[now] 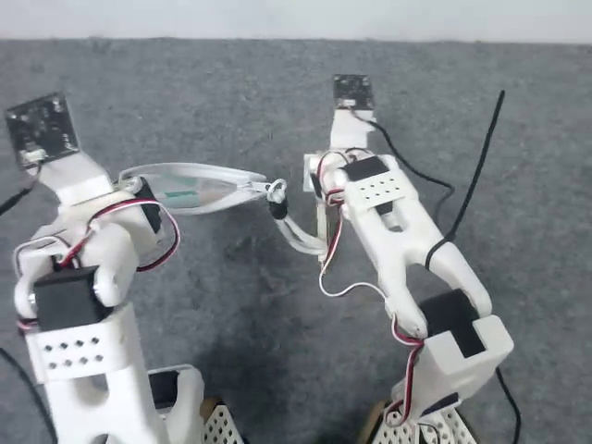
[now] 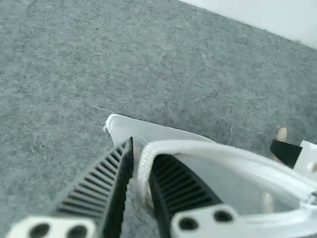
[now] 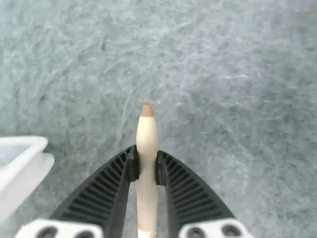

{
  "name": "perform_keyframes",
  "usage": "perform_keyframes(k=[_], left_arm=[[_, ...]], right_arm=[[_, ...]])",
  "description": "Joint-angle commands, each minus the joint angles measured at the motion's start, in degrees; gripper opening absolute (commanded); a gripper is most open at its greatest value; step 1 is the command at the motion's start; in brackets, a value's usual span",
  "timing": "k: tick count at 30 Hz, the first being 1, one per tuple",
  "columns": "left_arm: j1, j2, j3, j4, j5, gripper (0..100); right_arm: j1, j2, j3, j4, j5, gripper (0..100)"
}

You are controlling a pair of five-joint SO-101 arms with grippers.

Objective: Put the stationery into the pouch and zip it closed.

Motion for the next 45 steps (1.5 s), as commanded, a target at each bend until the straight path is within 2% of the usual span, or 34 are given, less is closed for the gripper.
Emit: perform_keyframes(k=[1, 6, 19, 31, 35, 40, 45], left_arm=[[0.44, 0.26, -2.59, -0.09, -0.26, 1], [0.35, 0.09, -0.22, -1.76, -0.62, 1], [0.26, 0.0, -0.04, -1.67, -0.7, 1], [0.26, 0.26, 0.04, -1.49, -0.7, 1], [0.26, 0.0, 1.45, -2.2, -0.79, 1], [0.26, 0.0, 1.45, -2.2, -0.79, 1], [0.26, 0.0, 1.45, -2.46, -0.79, 1]], right_arm=[[1.45, -7.69, -3.25, -0.57, -0.97, 0.6], [1.19, -17.1, -1.58, 4.44, -0.97, 0.6], [0.75, -38.64, 6.24, 3.56, 0.7, 0.6], [-9.63, -62.46, 10.29, 3.03, 1.05, 0.6], [-14.46, -65.01, 10.37, -0.75, 1.76, 0.6], [-18.15, -63.6, 10.55, -7.87, 7.47, 0.6], [-20.53, -59.65, 13.45, -19.82, 11.16, 0.6]])
